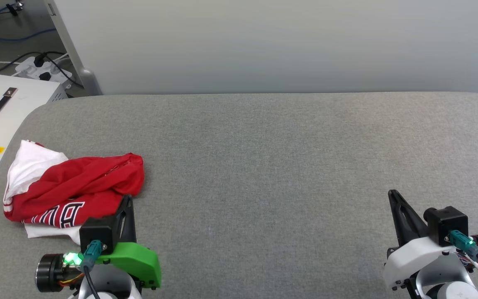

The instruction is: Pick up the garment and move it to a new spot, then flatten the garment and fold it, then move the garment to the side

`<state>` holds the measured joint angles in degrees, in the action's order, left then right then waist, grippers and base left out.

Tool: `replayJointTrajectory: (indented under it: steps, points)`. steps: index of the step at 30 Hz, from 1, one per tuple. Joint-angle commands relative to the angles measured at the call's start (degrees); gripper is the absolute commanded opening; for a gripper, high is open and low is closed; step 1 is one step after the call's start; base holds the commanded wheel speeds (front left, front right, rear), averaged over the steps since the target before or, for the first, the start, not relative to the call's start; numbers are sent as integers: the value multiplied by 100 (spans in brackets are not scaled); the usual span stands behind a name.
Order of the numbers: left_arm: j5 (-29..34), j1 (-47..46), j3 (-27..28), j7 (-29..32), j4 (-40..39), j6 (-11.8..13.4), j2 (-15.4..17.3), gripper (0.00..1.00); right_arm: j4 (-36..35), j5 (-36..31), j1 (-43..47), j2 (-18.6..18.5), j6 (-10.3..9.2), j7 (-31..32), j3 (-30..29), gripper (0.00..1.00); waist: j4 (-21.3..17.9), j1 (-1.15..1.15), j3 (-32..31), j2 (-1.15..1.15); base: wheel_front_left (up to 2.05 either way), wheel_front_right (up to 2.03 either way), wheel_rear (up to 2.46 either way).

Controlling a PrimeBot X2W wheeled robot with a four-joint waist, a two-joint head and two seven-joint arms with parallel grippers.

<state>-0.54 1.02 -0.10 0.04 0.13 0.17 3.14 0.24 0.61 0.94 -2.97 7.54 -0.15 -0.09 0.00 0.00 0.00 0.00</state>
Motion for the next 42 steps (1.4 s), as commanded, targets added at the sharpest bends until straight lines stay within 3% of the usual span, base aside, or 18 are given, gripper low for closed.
replayJointTrajectory:
  steps: [1,19,20,42]
  points:
    - [54,-102,10,-4,-13,-17,-26,0,-24,-61,-94,10,-5,15,9,0,0,0,0,0,0,0,0]
    - [54,-102,10,-4,-13,-17,-26,0,-24,-61,-94,10,-5,15,9,0,0,0,0,0,0,0,0]
    - [-4,1,-1,-2,1,1,1,100,1,5,1,0,0,-4,-1,100,0,0,0,0,0,0,0]
    - [-179,-15,-14,-224,-56,74,-3,100,-157,382,10,1,-1,-222,-84,100,2,0,5,0,0,0,0]
